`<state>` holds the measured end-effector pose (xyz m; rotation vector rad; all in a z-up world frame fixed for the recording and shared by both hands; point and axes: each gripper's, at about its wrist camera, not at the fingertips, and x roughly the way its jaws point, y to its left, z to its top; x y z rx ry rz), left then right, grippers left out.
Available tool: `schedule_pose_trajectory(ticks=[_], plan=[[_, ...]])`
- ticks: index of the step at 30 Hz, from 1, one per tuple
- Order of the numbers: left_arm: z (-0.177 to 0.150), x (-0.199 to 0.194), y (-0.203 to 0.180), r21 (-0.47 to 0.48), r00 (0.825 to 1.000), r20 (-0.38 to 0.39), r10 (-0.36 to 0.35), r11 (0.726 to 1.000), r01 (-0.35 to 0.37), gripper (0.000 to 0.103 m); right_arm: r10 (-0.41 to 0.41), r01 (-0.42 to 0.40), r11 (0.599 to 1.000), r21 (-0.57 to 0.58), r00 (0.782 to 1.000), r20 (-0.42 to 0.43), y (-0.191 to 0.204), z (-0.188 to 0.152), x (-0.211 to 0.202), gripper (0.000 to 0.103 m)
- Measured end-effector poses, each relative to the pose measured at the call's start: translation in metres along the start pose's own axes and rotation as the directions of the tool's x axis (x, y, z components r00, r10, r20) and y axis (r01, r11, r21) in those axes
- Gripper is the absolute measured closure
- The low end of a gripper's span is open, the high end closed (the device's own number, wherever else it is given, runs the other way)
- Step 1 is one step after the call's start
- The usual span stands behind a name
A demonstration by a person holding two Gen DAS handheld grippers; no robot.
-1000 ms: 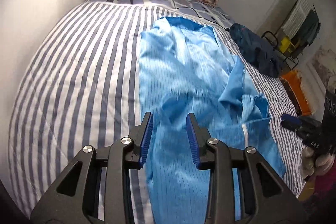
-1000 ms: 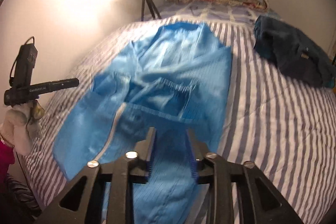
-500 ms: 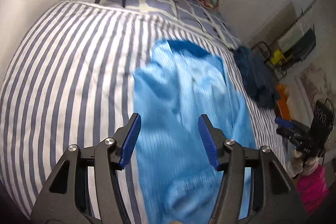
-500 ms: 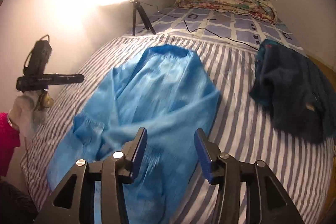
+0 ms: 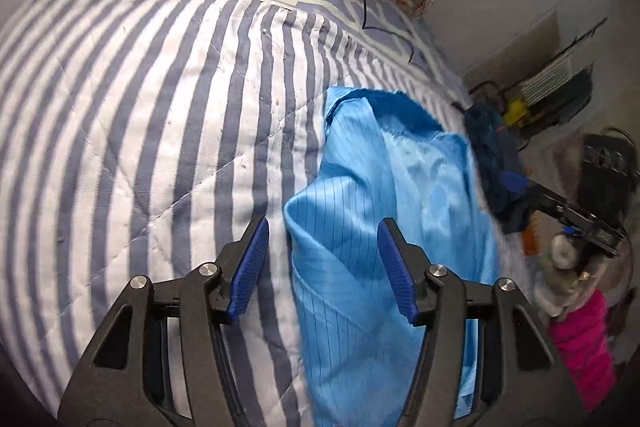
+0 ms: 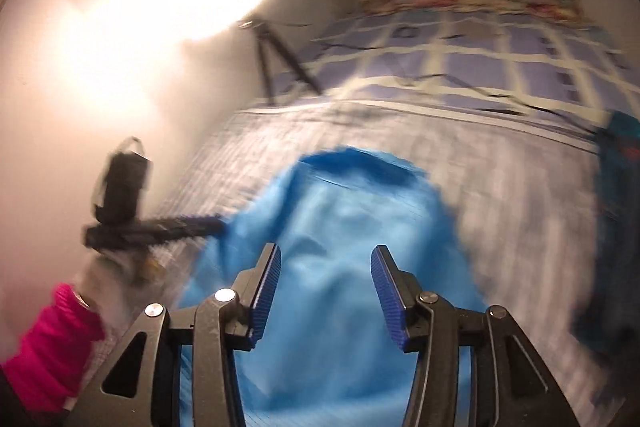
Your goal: Fold large clothes
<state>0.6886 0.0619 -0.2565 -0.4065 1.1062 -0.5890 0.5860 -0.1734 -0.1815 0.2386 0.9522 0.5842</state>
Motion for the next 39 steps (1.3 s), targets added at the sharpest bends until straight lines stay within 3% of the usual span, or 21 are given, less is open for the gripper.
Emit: schedule_pose_trajectory(ticks=[2,4,10,16,19,22,24,26,30,31,32,33,34,35,39], plan=[[0.001,0.004,0.009,-0.029,0.999,0.008,-0.046,0.999,0.046,0.047,0.037,-0.037,0.999,0.008,0.999,-0.019,0.01,0.016,0.027,0.053],[0.0,0.004,0.014,-0.042,0.997,0.008,-0.073,0.996,0.073,0.064,0.073,-0.072,0.997,0.033,0.997,-0.029,0.017,0.03,0.053,0.053],[-0.006,0.007,0.019,-0.032,0.995,0.005,-0.097,0.995,0.097,0.095,0.124,-0.11,0.985,0.134,0.987,-0.1,0.019,0.049,0.126,0.055],[-0.009,0.003,0.014,0.003,0.996,0.033,-0.087,0.996,0.087,0.1,0.176,-0.146,0.962,0.233,0.978,-0.114,0.014,0.05,0.164,0.079],[-0.014,-0.002,0.012,0.015,0.996,0.065,-0.063,0.998,0.062,0.102,0.138,-0.115,0.97,0.216,0.986,-0.098,0.016,0.048,0.167,0.103],[-0.018,-0.003,0.01,0.0,0.995,0.093,-0.024,1.0,0.025,0.103,0.106,-0.094,0.966,0.242,0.994,-0.036,0.009,0.047,0.163,0.103],[-0.019,-0.004,0.009,0.002,0.995,0.1,0.008,1.0,-0.009,0.103,0.099,-0.088,0.957,0.276,0.995,-0.026,-0.001,0.045,0.162,0.103],[-0.021,-0.006,0.006,0.014,0.991,0.124,0.047,0.999,-0.049,0.102,0.075,-0.068,0.971,0.23,0.997,-0.021,0.003,0.045,0.157,0.101],[-0.021,-0.01,0.0,0.029,0.991,0.12,0.059,0.998,-0.063,0.101,0.062,-0.061,0.967,0.248,0.998,0.003,-0.001,0.053,0.131,0.099],[-0.018,-0.013,0.0,0.015,0.991,0.116,0.064,0.998,-0.066,0.093,0.083,-0.084,0.963,0.255,0.996,0.016,-0.003,0.055,0.119,0.098],[-0.013,-0.017,0.001,-0.002,0.991,0.12,0.054,0.999,-0.054,0.087,0.099,-0.104,0.964,0.245,0.995,0.033,-0.005,0.057,0.106,0.089],[-0.009,-0.019,0.001,-0.011,0.991,0.127,0.04,0.999,-0.039,0.07,0.099,-0.106,0.969,0.223,0.994,0.04,-0.005,0.06,0.093,0.077],[-0.003,-0.022,0.001,-0.027,0.992,0.128,0.011,1.0,-0.007,0.053,0.093,-0.1,0.974,0.203,0.995,0.042,-0.006,0.061,0.082,0.057],[0.004,-0.021,0.0,-0.035,0.993,0.118,-0.007,0.999,0.012,0.049,0.074,-0.081,0.982,0.169,0.996,0.045,-0.011,0.061,0.065,0.055],[0.033,-0.006,-0.008,-0.036,0.998,0.054,-0.033,0.999,0.035,0.046,0.045,-0.045,0.989,0.138,0.999,0.003,-0.045,0.055,0.036,0.054]])
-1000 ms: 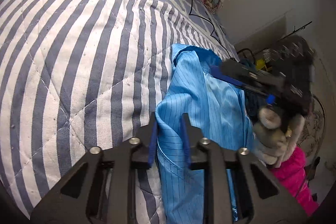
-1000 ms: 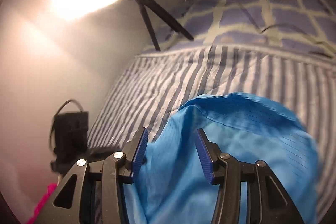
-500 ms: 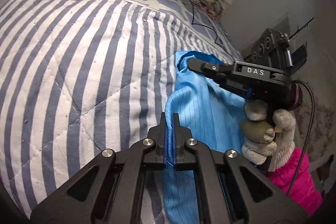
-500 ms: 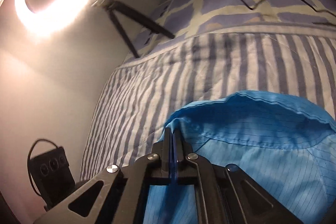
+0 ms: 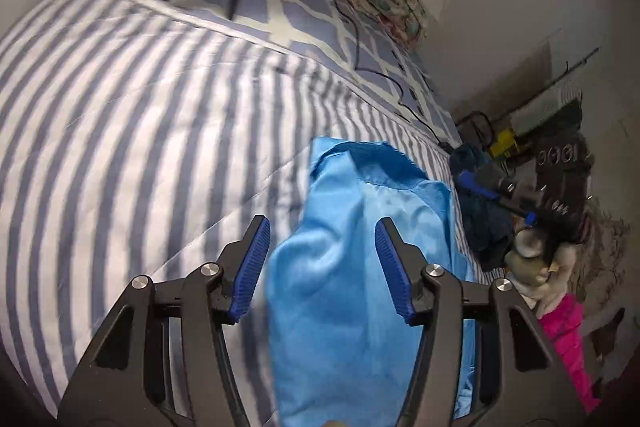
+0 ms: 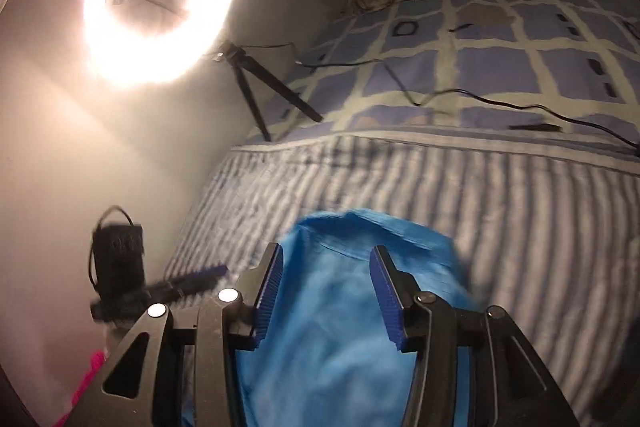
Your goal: Fold large clothes
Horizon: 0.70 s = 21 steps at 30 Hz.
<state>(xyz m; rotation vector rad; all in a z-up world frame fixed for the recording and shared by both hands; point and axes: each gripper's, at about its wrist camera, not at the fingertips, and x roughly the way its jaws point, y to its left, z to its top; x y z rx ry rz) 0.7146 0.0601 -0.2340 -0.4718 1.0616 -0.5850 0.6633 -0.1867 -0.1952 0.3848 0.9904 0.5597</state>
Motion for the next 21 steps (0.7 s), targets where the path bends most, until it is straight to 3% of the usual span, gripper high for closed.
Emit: schedule_pose_trajectory(ticks=[6,10,11,12,13,15,17,21], plan=[[0.018,0.051,-0.011,0.007,0.99,-0.123,0.068,0.998,-0.068,0.046,-0.075,0.078,0.996,0.031,0.993,-0.088,-0.047,-0.017,0.005,0.051],[0.016,0.072,-0.025,0.066,0.979,-0.127,0.158,0.986,-0.151,0.046,-0.132,0.14,0.988,0.064,0.985,-0.111,-0.065,-0.026,0.02,0.051],[0.014,0.074,-0.027,0.076,0.979,-0.115,0.168,0.984,-0.16,0.048,-0.137,0.146,0.986,0.082,0.985,-0.105,-0.072,-0.027,0.022,0.052],[0.015,0.077,-0.029,0.09,0.977,-0.109,0.185,0.98,-0.175,0.063,-0.119,0.129,0.987,0.099,0.988,-0.1,-0.076,-0.027,0.023,0.052],[0.015,0.08,-0.032,0.099,0.974,-0.11,0.199,0.977,-0.189,0.086,-0.108,0.118,0.987,0.112,0.99,-0.094,-0.078,-0.028,0.024,0.056],[0.013,0.084,-0.035,0.098,0.974,-0.109,0.2,0.977,-0.189,0.095,-0.107,0.116,0.986,0.117,0.991,-0.084,-0.078,-0.029,0.026,0.075],[0.009,0.079,-0.042,0.103,0.982,-0.084,0.17,0.982,-0.161,0.098,-0.083,0.091,0.989,0.115,0.994,-0.075,-0.073,-0.03,0.025,0.097],[0.007,0.056,-0.06,0.125,0.989,-0.021,0.147,0.982,-0.143,0.1,-0.087,0.087,0.994,0.071,0.996,-0.013,-0.049,-0.03,0.003,0.102]])
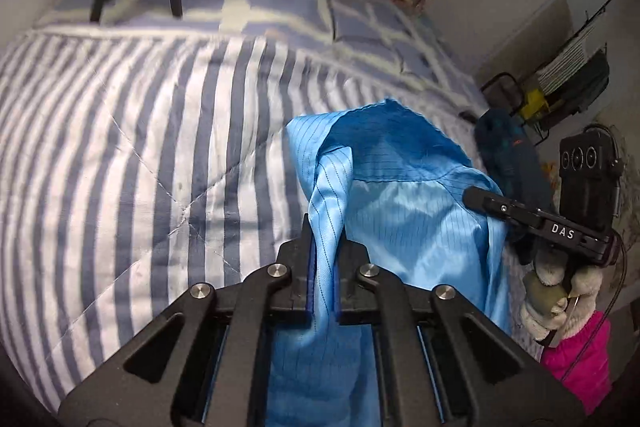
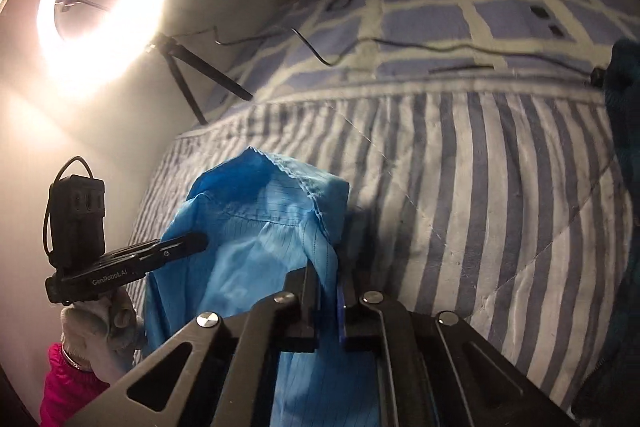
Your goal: Fold large clothes
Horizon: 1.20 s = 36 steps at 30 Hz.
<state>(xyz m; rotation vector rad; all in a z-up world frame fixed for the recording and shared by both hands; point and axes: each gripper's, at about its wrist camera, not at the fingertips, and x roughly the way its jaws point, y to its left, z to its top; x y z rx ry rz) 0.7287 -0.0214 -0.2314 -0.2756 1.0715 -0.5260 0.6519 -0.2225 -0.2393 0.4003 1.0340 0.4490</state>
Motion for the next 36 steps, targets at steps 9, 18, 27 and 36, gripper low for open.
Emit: schedule_pose_trajectory(ticks=[9,18,27,36], plan=[[-0.028,-0.098,-0.046,0.06,0.995,0.092,-0.033,0.998,0.027,0.1,0.021,-0.018,0.999,-0.035,0.995,0.096,0.05,-0.02,-0.092,0.103],[-0.104,-0.187,-0.092,0.091,0.988,0.126,-0.083,0.993,0.072,0.1,0.028,-0.01,0.993,-0.116,0.988,0.152,0.124,-0.092,-0.196,0.103],[-0.216,-0.238,-0.118,0.126,0.989,0.118,-0.087,0.989,0.071,0.1,0.052,-0.036,0.993,-0.111,0.988,0.143,0.151,-0.217,-0.25,0.103],[-0.331,-0.219,-0.097,0.071,0.998,0.036,-0.052,0.996,0.049,0.1,0.017,-0.012,0.997,-0.073,0.998,0.068,0.149,-0.346,-0.236,0.103]])
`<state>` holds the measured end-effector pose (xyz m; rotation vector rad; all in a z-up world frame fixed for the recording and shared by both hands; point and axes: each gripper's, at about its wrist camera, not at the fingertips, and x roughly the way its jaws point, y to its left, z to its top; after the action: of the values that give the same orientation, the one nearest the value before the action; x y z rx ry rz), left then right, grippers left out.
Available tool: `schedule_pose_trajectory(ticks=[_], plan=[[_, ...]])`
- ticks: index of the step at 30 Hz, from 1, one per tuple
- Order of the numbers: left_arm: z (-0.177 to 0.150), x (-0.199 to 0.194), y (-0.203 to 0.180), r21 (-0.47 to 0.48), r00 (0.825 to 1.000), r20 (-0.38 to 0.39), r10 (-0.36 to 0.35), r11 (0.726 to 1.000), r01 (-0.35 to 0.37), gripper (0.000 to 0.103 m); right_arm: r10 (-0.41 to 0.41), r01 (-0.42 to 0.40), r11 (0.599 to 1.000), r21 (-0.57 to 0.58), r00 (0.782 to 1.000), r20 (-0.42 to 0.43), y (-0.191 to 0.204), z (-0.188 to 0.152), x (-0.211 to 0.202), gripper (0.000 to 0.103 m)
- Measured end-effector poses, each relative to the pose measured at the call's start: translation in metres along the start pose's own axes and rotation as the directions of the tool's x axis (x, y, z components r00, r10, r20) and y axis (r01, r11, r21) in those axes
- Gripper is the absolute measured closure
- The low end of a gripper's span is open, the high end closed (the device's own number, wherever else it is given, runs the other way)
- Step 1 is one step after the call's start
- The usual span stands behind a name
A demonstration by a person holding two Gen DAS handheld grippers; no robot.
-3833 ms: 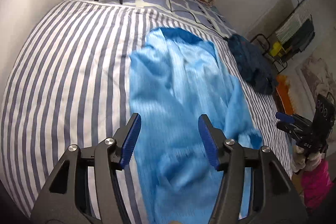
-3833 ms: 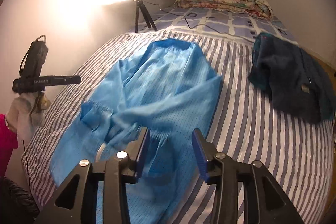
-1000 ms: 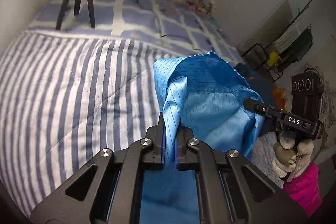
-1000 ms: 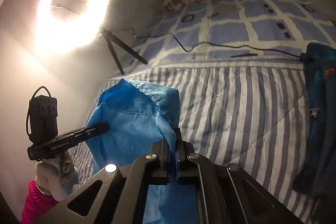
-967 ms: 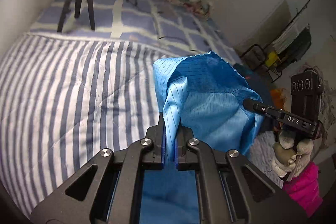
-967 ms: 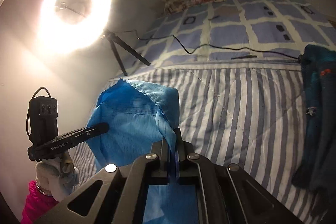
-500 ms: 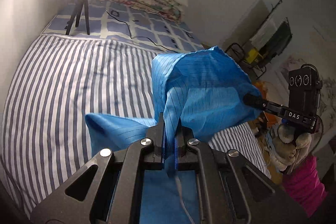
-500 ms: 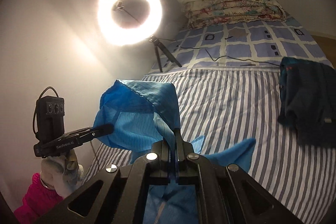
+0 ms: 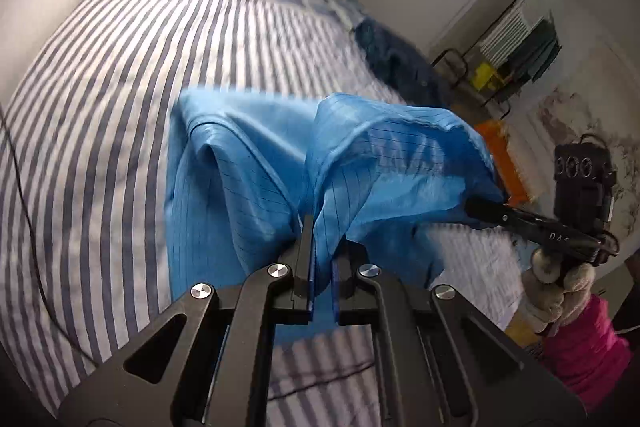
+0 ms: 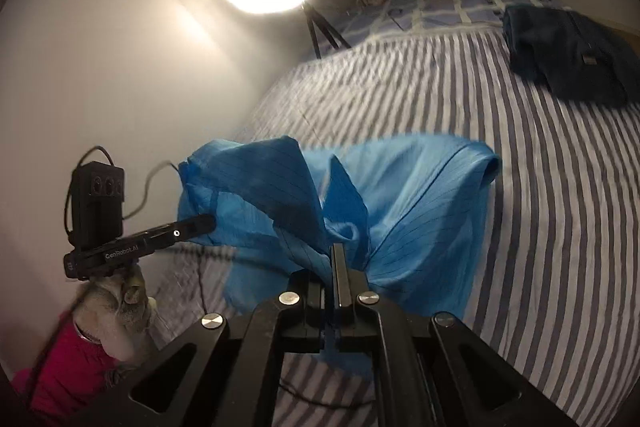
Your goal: Fold large clothes
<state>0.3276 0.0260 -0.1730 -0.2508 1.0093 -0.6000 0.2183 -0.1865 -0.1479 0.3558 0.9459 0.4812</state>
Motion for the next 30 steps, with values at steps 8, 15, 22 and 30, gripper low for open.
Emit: schedule_pose_trajectory(ticks=[8,15,22,30], plan=[[-0.056,-0.012,0.001,0.027,0.996,-0.065,0.064,0.998,-0.063,0.094,-0.063,0.058,0.994,-0.095,0.996,-0.058,0.015,-0.063,-0.006,0.074],[-0.082,-0.119,-0.029,0.055,0.997,0.08,0.02,0.998,-0.025,0.094,-0.019,0.032,0.989,-0.144,0.996,0.09,0.046,-0.083,-0.102,0.07],[-0.066,-0.216,-0.071,0.109,0.985,0.175,0.005,0.994,-0.024,0.094,0.0,0.038,0.985,-0.169,0.976,0.219,0.081,-0.089,-0.201,0.065],[-0.046,-0.322,-0.136,0.214,0.966,0.255,-0.046,0.977,-0.009,0.084,0.005,0.077,0.971,-0.227,0.94,0.342,0.118,-0.08,-0.295,0.059]])
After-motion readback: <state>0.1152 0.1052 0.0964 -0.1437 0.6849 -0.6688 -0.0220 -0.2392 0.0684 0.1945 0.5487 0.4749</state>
